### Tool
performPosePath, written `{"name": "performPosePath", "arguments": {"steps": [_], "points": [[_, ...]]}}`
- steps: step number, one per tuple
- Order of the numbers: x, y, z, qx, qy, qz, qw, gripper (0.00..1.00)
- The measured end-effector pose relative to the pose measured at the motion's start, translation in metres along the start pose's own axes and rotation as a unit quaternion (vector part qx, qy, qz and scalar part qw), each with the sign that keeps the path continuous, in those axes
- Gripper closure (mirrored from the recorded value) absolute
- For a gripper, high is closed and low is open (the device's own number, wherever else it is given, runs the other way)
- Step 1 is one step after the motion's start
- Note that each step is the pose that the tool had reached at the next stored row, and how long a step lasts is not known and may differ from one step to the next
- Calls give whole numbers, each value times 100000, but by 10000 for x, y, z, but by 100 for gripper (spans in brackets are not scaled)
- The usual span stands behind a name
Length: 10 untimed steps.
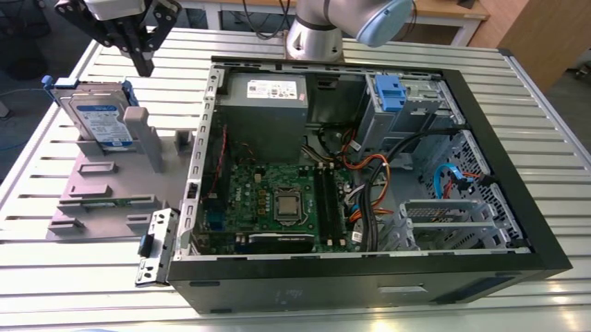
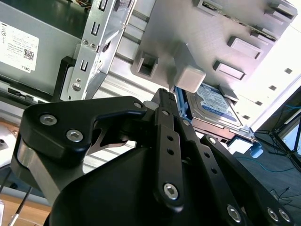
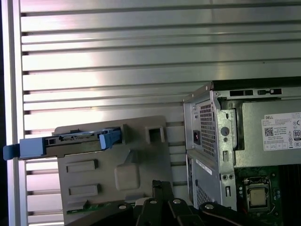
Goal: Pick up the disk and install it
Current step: 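Reach for the disk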
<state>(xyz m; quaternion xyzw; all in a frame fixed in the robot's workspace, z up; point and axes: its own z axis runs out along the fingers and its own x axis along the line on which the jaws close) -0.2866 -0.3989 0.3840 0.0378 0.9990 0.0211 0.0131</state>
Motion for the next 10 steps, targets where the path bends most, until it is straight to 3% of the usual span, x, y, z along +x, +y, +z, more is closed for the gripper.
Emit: {"name": "performPosePath", "arguments": {"steps": [10], "points": [[33, -3, 4, 188, -15, 1, 100000, 89]]}}
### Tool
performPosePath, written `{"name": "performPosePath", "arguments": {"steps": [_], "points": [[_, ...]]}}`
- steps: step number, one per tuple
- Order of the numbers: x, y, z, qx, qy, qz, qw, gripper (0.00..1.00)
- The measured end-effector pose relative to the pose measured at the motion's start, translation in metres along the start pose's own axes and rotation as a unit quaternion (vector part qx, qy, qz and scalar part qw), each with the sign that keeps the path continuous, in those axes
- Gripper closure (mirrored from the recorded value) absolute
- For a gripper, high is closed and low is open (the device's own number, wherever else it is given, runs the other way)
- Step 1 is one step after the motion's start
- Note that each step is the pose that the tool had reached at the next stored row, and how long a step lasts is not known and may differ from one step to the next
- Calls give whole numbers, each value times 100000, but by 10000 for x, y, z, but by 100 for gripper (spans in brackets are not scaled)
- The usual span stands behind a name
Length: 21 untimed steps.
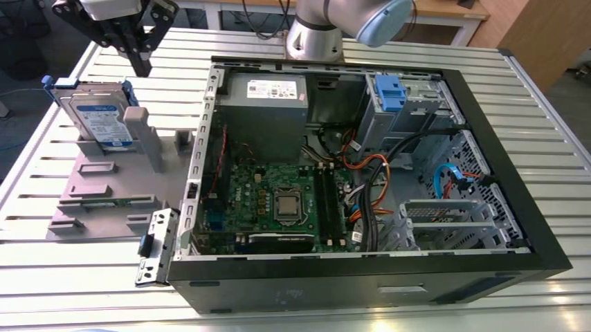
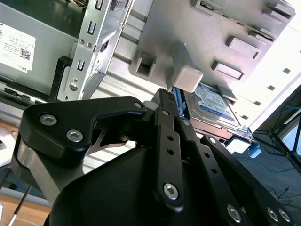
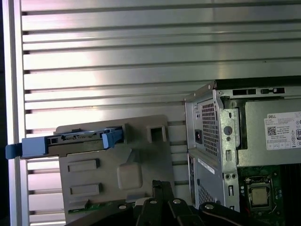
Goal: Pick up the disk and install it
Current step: 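Reach for the disk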
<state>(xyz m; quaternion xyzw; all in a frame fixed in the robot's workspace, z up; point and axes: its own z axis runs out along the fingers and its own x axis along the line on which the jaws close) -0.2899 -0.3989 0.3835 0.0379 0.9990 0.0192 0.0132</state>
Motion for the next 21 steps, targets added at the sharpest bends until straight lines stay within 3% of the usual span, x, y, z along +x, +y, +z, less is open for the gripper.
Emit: {"name": "performPosePath", "arguments": {"steps": [21], "points": [[71, -5, 0, 52, -1, -7, 100000, 89]]}}
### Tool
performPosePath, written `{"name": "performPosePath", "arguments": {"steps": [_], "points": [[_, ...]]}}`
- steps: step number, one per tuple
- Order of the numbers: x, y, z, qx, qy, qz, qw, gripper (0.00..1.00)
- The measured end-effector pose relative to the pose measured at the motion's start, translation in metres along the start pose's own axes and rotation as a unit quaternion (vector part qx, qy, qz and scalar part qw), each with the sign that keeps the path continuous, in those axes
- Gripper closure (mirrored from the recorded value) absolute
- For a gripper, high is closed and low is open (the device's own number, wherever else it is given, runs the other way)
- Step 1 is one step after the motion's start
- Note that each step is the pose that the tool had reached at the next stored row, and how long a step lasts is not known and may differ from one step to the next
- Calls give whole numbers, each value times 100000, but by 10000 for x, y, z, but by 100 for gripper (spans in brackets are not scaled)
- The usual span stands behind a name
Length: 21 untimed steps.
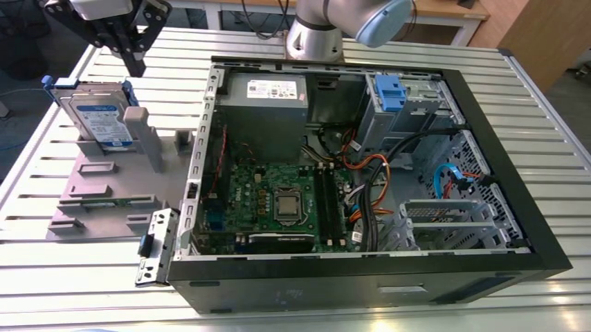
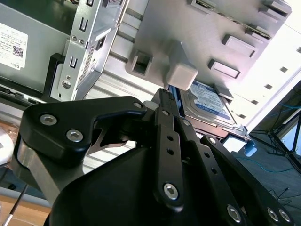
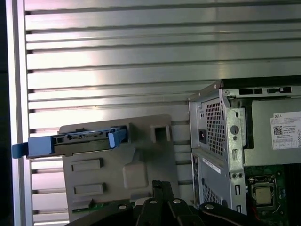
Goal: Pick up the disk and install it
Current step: 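Reach for the disk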
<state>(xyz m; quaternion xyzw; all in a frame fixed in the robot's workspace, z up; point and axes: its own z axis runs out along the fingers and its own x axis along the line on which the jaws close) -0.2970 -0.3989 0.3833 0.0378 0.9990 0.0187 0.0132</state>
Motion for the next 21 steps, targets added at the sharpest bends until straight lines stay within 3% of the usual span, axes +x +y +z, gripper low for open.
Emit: {"name": "performPosePath", "arguments": {"steps": [11, 13, 21], "points": [[21, -2, 1, 16, -3, 1, 100000, 89], [62, -5, 15, 31, -5, 0, 100000, 89], [93, -8, 15, 34, -3, 1, 100000, 89]]}}
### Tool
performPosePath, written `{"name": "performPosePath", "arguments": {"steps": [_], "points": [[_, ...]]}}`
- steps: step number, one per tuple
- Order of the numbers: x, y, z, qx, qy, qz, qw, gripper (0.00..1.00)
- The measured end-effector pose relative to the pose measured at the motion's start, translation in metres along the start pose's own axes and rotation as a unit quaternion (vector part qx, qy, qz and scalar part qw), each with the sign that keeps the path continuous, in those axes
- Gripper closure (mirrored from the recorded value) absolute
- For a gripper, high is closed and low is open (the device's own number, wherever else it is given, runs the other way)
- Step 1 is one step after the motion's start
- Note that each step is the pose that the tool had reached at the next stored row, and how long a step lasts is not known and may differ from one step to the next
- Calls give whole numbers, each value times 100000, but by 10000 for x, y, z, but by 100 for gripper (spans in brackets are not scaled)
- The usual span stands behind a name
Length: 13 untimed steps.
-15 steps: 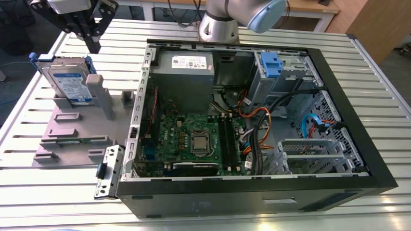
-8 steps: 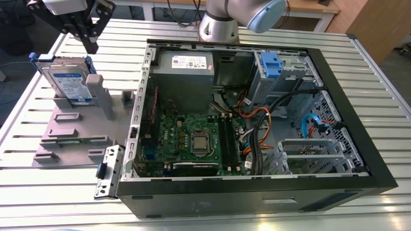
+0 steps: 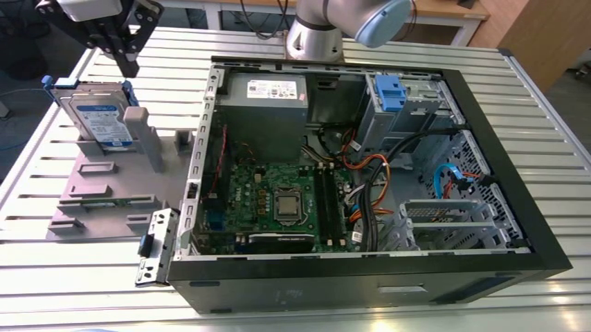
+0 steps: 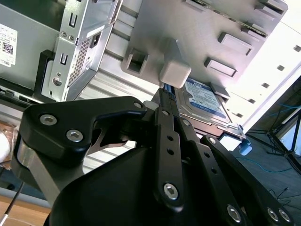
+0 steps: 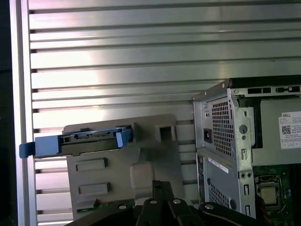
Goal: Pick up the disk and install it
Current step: 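Reach for the disk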
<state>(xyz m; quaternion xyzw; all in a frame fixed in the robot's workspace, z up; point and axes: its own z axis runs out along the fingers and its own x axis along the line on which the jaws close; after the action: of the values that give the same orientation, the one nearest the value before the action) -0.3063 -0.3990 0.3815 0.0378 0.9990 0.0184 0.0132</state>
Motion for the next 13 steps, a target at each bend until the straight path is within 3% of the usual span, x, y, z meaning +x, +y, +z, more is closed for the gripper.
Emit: {"name": "performPosePath", "arguments": {"steps": [13], "points": [[39, -3, 3, 1, 2, -2, 100000, 89]]}}
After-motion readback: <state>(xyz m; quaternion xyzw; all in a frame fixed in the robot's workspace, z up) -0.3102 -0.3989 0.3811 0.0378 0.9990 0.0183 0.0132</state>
